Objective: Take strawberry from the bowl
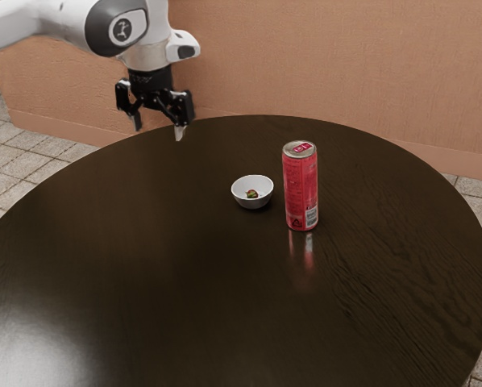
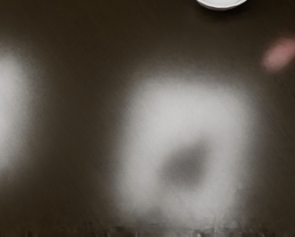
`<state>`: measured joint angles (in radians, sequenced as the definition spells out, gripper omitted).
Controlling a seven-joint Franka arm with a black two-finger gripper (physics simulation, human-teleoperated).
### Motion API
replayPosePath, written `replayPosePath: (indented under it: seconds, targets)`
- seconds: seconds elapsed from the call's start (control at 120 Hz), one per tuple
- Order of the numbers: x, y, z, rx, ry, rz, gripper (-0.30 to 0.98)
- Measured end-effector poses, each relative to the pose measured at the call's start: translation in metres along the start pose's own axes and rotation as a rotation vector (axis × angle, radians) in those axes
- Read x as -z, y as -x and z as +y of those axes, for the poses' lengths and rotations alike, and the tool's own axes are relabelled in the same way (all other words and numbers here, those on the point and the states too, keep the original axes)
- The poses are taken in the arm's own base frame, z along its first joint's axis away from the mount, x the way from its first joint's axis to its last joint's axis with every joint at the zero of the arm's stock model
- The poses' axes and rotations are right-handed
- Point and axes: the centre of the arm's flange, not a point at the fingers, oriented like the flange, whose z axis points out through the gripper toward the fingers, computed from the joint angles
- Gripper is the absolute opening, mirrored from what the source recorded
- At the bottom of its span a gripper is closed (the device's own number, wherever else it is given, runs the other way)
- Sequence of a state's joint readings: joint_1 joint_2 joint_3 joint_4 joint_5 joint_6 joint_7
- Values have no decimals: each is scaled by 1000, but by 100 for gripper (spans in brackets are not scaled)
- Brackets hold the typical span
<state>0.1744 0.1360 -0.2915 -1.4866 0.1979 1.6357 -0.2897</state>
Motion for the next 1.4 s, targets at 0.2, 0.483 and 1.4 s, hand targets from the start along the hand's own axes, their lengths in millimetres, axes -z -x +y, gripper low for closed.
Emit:
replayPosePath:
  seconds: [0.2, 0.483, 1.4]
  targets:
    - [-3, 16, 36, -75, -80, -12, 68]
    - [-98, -29, 73, -112, -9, -50, 52]
    - [-312, -203, 78, -6, 212, 301, 30]
